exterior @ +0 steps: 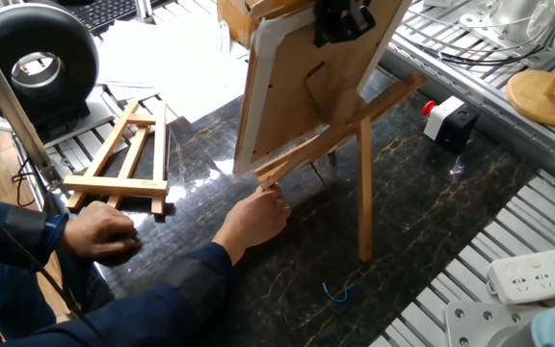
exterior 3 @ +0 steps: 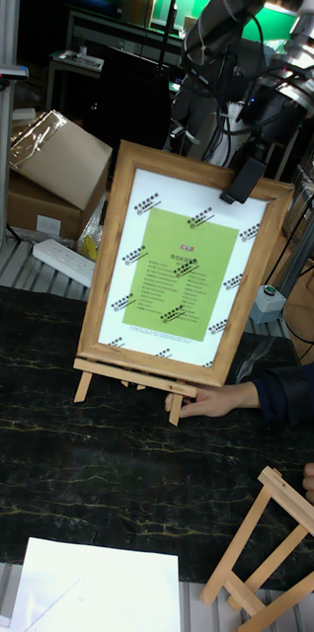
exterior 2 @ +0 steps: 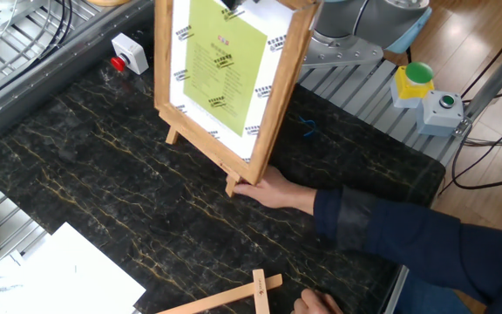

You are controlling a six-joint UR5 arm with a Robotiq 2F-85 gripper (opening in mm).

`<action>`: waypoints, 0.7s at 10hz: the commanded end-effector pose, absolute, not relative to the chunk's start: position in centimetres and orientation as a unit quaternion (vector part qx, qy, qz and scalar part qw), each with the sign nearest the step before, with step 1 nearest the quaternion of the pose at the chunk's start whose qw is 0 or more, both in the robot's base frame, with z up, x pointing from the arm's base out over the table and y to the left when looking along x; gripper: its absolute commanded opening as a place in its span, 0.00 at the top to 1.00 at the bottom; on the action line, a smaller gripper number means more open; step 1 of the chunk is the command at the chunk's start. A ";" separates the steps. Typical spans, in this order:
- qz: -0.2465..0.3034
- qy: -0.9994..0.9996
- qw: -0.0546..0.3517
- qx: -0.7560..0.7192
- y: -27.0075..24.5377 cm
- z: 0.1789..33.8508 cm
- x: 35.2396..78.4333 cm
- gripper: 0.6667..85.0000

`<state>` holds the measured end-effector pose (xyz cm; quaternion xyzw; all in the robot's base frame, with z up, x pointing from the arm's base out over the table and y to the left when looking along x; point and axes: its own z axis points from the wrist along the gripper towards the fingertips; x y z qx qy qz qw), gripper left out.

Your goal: Put the photo frame on the bracket

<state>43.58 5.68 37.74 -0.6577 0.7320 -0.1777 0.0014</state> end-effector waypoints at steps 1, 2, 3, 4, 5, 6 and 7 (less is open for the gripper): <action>-0.175 0.719 0.014 -0.673 4.0 37.0 43.7 0.99; -0.175 0.721 0.013 -0.670 3.5 36.9 43.4 0.99; -0.173 0.726 0.011 -0.666 3.2 36.8 43.1 0.99; -0.171 0.732 0.008 -0.660 3.2 36.8 42.7 0.99; -0.170 0.737 0.005 -0.654 3.2 36.9 42.5 0.99; -0.169 0.740 0.005 -0.651 3.4 36.9 42.4 0.99; -0.170 0.742 0.004 -0.649 3.5 36.9 42.3 0.99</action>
